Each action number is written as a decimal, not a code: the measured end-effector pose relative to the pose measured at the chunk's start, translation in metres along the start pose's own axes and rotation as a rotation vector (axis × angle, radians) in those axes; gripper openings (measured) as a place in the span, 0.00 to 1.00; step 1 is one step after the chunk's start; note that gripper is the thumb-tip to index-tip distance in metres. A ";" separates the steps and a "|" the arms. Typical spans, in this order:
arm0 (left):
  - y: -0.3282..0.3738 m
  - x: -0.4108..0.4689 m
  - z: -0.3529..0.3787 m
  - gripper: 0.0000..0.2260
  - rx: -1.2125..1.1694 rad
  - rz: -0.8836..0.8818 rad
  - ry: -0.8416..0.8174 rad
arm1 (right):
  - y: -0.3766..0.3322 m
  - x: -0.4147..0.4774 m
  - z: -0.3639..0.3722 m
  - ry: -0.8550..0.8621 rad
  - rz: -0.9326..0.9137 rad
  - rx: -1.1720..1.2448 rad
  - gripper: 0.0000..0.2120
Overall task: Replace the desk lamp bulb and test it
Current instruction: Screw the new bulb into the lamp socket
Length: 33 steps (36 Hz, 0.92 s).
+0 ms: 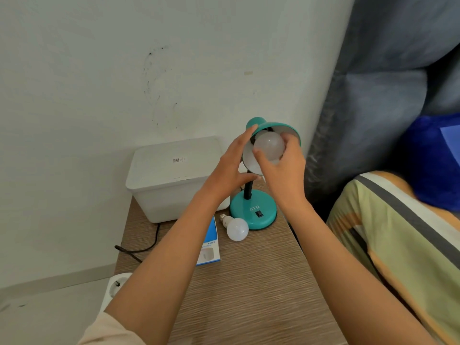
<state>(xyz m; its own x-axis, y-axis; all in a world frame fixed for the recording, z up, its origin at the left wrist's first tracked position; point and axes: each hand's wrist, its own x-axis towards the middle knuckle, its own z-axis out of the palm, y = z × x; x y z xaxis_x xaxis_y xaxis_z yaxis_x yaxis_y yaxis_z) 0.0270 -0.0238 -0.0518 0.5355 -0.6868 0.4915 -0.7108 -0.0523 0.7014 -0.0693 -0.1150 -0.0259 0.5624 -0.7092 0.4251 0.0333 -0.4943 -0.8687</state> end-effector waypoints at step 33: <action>-0.001 -0.001 -0.003 0.45 -0.027 0.001 0.022 | 0.001 0.009 -0.009 -0.039 0.023 0.124 0.21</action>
<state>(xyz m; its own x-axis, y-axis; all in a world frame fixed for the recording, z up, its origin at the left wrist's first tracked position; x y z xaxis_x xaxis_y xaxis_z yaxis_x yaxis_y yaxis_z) 0.0283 -0.0212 -0.0517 0.5453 -0.6703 0.5033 -0.6987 -0.0319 0.7147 -0.0716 -0.1264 -0.0204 0.5961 -0.6983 0.3962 0.1204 -0.4102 -0.9040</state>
